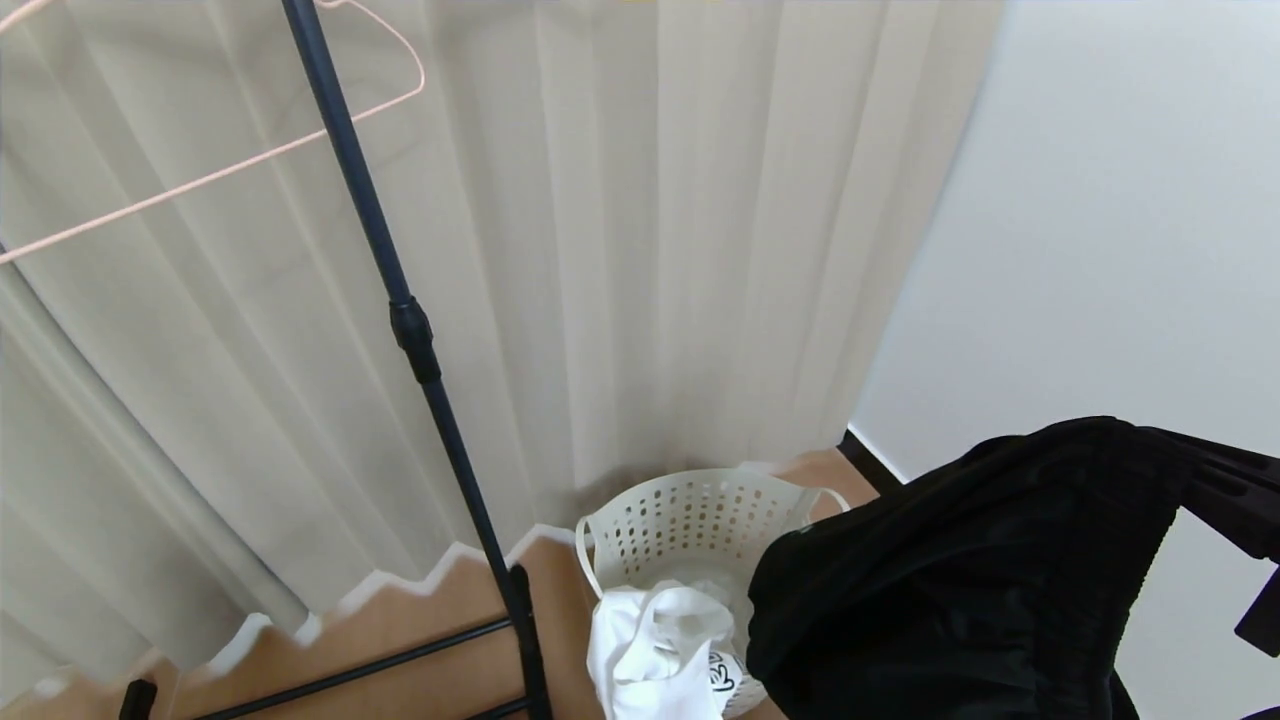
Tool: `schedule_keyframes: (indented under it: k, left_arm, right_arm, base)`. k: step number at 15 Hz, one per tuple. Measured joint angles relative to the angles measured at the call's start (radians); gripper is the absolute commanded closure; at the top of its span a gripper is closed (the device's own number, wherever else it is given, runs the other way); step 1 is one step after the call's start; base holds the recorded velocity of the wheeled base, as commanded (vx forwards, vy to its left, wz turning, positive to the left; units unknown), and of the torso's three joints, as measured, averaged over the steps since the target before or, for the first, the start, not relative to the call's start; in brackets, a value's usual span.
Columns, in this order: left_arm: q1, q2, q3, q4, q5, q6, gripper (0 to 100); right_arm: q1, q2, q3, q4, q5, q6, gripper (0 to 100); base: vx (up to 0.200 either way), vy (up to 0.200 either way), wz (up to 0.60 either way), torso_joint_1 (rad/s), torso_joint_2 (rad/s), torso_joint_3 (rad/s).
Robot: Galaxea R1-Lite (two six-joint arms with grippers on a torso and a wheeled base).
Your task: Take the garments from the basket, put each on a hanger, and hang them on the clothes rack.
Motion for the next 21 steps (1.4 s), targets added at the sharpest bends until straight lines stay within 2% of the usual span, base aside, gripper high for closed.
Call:
schedule_keyframes:
  k: [10, 21]
  left_arm:
    - [0.001, 0.0, 0.002, -0.003, -0.001, 0.009, 0]
    - [0.001, 0.0, -0.001, 0.003, -0.056, 0.032, 0]
  right_arm:
    - [-0.003, -0.003, 0.001, -0.001, 0.001, 0.0, 100]
    - [-0.001, 0.003, 0.008, -0.001, -0.001, 0.0, 100]
  base:
    - [0.0, 0.0, 0.0, 0.086, -0.44, -0.337]
    - [0.0, 0.0, 0.0, 0.183, -0.53, -0.335]
